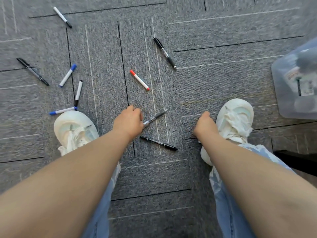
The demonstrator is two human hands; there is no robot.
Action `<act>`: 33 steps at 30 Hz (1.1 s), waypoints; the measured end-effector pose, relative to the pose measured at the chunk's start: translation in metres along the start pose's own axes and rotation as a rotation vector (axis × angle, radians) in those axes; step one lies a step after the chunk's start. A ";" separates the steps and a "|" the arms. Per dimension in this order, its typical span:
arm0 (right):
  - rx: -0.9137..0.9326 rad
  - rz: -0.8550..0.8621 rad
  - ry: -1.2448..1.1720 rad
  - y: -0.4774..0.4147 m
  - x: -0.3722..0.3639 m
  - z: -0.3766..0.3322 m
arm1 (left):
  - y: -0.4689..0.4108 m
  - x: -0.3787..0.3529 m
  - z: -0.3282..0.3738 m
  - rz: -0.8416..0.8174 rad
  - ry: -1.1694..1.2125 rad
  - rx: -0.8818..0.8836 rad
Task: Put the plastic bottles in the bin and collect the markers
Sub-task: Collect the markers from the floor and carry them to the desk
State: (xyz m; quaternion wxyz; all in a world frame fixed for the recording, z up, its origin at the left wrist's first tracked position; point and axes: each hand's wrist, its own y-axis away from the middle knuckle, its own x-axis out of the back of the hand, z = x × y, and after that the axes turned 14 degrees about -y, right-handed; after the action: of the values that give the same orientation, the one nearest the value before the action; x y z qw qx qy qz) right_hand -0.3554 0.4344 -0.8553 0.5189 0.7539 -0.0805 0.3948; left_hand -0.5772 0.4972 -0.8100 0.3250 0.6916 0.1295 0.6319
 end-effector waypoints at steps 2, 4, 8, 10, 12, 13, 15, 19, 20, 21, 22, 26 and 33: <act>0.033 0.007 -0.034 -0.002 0.002 -0.003 | -0.004 -0.004 0.000 -0.001 -0.018 -0.001; 0.094 -0.003 -0.080 0.000 0.006 -0.014 | -0.009 -0.010 0.002 0.008 -0.022 -0.011; 0.275 -0.031 -0.175 0.002 0.008 -0.033 | -0.022 -0.022 0.011 -0.013 -0.051 -0.057; 0.367 -0.025 -0.215 0.003 0.007 -0.038 | -0.029 -0.028 0.014 -0.039 -0.072 -0.061; 0.410 -0.009 -0.251 0.005 0.008 -0.040 | -0.034 -0.034 0.018 -0.046 -0.091 -0.054; 0.416 -0.002 -0.276 0.004 0.008 -0.041 | -0.035 -0.036 0.019 -0.039 -0.106 -0.052; 0.419 0.000 -0.312 0.003 0.010 -0.042 | -0.035 -0.038 0.020 0.006 -0.127 -0.056; 0.415 0.041 -0.375 0.000 0.017 -0.047 | -0.023 -0.035 0.019 0.042 -0.048 -0.259; 0.416 0.054 -0.382 0.001 0.019 -0.048 | -0.019 -0.036 0.018 0.007 -0.063 -0.331; 0.417 0.064 -0.387 0.001 0.021 -0.049 | -0.014 -0.037 0.017 -0.013 -0.099 -0.390; 0.418 0.070 -0.392 0.002 0.022 -0.050 | -0.010 -0.040 0.016 -0.022 -0.169 -0.444; 0.414 0.060 -0.413 0.002 0.023 -0.049 | -0.007 -0.053 0.014 -0.021 -0.518 -0.623; 0.435 0.046 -0.351 0.003 0.025 -0.050 | -0.012 -0.060 0.021 -0.055 -0.449 -0.604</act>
State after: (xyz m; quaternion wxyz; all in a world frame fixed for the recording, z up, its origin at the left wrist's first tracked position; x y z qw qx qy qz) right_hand -0.3658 0.4828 -0.8292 0.3139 0.9024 -0.0993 0.2779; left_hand -0.5643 0.4650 -0.8652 0.5515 0.6821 -0.1186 0.4652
